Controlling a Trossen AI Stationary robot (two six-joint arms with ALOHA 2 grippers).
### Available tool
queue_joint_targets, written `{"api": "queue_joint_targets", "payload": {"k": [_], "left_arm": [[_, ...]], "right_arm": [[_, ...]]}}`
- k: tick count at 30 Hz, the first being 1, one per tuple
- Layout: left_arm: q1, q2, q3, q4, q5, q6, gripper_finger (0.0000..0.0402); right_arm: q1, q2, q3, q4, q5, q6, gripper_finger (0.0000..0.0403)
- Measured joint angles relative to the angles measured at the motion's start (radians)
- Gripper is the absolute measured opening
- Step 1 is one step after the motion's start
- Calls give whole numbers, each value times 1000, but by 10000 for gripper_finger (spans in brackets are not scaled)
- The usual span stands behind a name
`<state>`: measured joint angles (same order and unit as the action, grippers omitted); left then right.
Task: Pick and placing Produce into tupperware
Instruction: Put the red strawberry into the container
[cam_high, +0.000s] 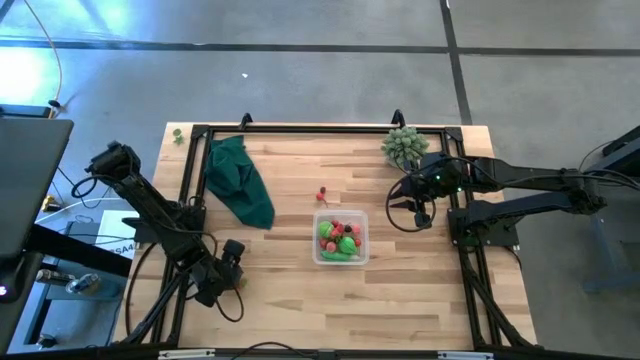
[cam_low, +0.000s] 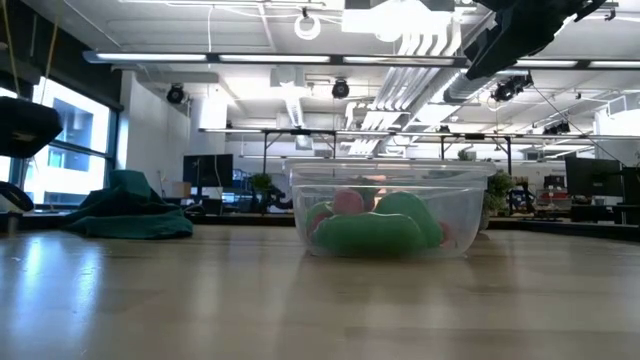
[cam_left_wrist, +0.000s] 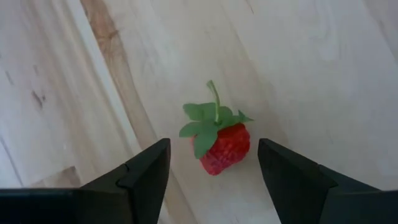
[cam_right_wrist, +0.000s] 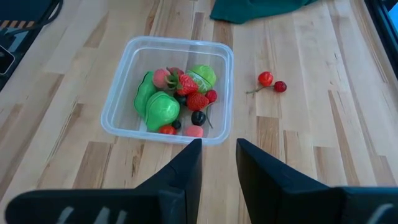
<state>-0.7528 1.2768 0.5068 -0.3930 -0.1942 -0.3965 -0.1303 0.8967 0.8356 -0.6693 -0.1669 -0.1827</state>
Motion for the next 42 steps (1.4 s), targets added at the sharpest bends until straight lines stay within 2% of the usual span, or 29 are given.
{"api": "queue_joint_targets", "payload": {"k": [12, 25, 42], "left_arm": [[0, 86, 0, 94, 3, -2, 234], [0, 117, 2, 93, 4, -45, 232], [0, 117, 2, 89, 0, -63, 156]], "right_arm": [[0, 0, 0, 0, 0, 0, 89], [0, 0, 0, 0, 0, 0, 89], [0, 0, 0, 0, 0, 0, 89]]}}
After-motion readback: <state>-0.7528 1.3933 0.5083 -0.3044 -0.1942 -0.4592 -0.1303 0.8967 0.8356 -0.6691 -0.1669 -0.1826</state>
